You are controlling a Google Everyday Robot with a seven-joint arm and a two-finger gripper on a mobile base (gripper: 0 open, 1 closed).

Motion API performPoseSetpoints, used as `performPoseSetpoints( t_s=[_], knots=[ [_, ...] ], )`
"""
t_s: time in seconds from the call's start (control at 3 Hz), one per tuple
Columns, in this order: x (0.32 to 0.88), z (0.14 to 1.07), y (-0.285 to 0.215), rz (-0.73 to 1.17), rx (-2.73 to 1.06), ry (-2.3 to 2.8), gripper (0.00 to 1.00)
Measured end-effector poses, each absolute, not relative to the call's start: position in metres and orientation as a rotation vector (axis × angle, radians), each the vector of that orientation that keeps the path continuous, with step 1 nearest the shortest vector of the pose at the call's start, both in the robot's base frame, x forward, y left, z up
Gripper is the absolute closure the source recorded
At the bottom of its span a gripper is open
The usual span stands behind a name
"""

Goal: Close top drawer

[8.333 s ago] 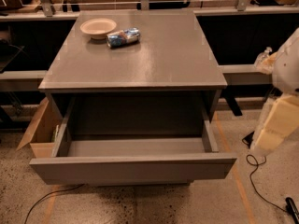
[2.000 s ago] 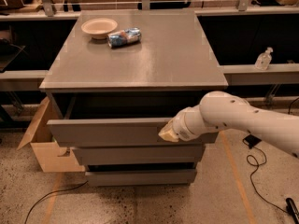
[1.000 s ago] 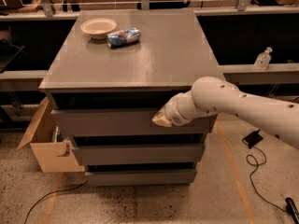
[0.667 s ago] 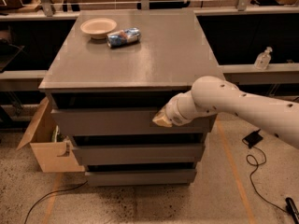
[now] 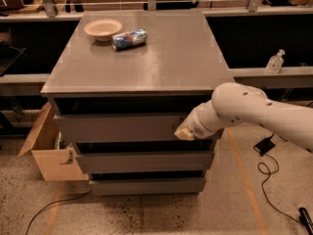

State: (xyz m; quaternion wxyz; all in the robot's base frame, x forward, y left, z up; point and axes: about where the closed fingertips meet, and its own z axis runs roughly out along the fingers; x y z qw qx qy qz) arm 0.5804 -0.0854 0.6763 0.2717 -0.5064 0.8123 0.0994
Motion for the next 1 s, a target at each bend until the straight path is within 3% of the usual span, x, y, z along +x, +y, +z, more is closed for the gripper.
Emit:
performPoseSetpoints(
  t_s=[1.0],
  knots=[
    [0.552,0.696,-0.253,0.024,-1.039,2.537,1.0]
  ],
)
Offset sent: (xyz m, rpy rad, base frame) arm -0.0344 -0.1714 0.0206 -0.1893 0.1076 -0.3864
